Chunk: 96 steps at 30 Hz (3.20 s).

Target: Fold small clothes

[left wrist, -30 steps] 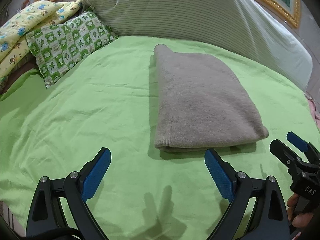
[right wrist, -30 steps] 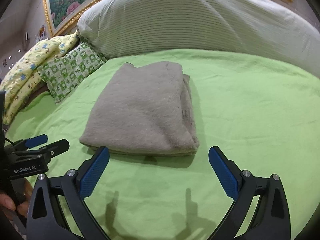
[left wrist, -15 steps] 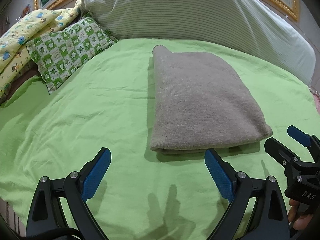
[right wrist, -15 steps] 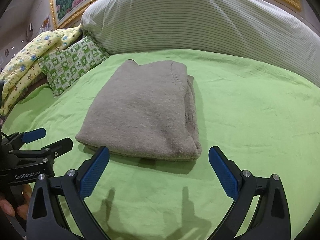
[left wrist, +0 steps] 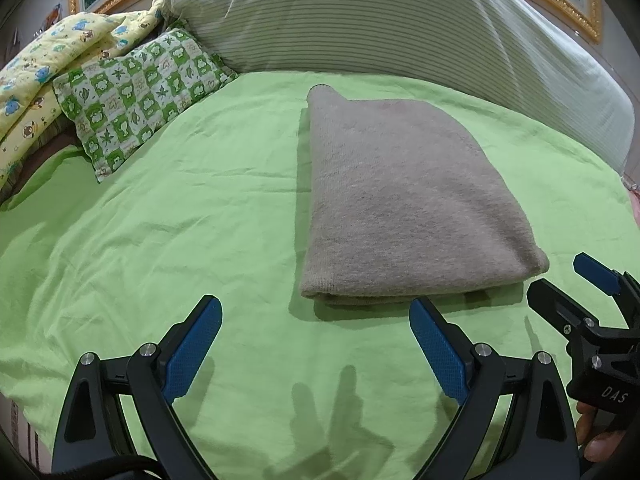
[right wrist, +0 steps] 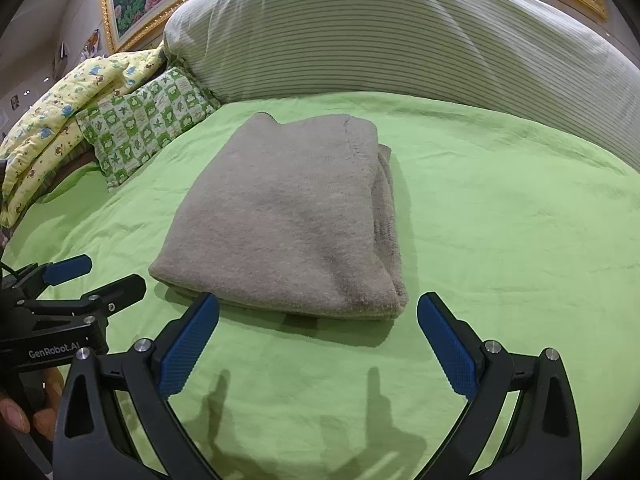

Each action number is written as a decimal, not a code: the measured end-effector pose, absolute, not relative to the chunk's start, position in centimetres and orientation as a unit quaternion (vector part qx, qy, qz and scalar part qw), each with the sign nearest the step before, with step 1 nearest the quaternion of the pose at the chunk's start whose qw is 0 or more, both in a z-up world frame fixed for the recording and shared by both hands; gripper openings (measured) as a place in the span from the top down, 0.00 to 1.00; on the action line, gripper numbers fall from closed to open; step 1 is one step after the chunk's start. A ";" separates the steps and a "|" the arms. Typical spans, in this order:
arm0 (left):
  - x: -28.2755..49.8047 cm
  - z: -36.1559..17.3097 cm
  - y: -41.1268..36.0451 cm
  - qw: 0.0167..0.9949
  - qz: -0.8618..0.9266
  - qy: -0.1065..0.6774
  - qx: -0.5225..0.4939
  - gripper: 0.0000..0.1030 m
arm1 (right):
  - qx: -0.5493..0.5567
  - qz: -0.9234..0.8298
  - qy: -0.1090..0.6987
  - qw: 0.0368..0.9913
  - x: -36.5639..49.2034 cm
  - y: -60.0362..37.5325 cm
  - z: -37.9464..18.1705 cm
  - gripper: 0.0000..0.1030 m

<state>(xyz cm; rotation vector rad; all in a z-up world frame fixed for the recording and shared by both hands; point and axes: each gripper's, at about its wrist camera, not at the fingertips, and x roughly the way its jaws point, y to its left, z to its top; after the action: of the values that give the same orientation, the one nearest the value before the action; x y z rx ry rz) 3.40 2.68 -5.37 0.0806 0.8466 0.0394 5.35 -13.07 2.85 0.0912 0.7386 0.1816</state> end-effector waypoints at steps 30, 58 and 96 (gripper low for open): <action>4.1 -6.2 3.4 0.904 0.031 0.425 0.025 0.07 | 0.032 0.099 0.362 0.926 6.2 -11.9 2.6 0.03; 4.4 -5.9 3.5 0.905 0.032 0.423 0.027 0.07 | 0.037 0.092 0.356 0.929 6.4 -11.9 3.3 0.03; 5.2 -4.6 2.8 0.907 0.031 0.418 0.045 0.07 | 0.033 0.089 0.347 0.933 7.5 -13.0 4.4 0.03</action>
<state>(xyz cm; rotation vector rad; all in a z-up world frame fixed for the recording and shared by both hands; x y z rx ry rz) 5.23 2.75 -4.56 0.0929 0.8635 0.0631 7.54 -13.03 4.41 0.0673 0.7098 0.1818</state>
